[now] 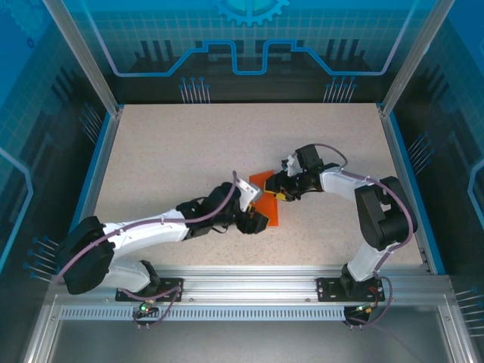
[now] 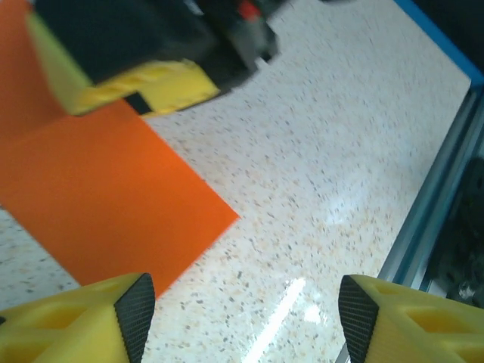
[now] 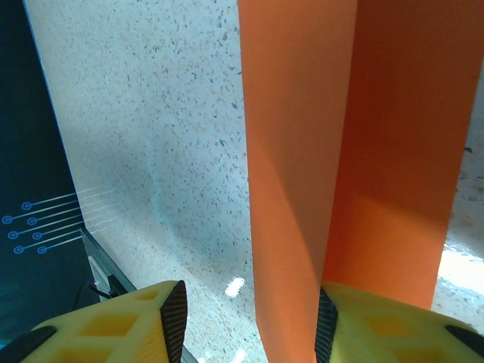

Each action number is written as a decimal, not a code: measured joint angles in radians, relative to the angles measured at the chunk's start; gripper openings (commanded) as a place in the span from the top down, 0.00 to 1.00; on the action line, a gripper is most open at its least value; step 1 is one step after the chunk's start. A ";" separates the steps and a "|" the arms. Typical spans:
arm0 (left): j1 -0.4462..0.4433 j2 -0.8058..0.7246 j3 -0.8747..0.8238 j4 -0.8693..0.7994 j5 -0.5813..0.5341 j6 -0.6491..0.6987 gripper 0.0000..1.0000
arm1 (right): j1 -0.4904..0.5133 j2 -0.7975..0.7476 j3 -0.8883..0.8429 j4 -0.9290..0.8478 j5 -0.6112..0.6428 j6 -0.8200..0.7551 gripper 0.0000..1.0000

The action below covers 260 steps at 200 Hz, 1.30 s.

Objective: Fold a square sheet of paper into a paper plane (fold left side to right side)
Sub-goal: Fold the triangle a second time at the center of the table.

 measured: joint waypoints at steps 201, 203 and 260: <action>-0.209 0.497 0.388 -0.277 -0.552 0.080 0.44 | 0.000 0.022 0.023 -0.030 0.012 0.023 0.52; -0.209 0.497 0.388 -0.277 -0.553 0.076 0.46 | 0.000 0.022 0.023 -0.031 0.013 0.023 0.52; -0.207 0.497 0.389 -0.283 -0.566 0.072 0.88 | 0.000 0.023 0.027 -0.068 0.034 0.015 0.52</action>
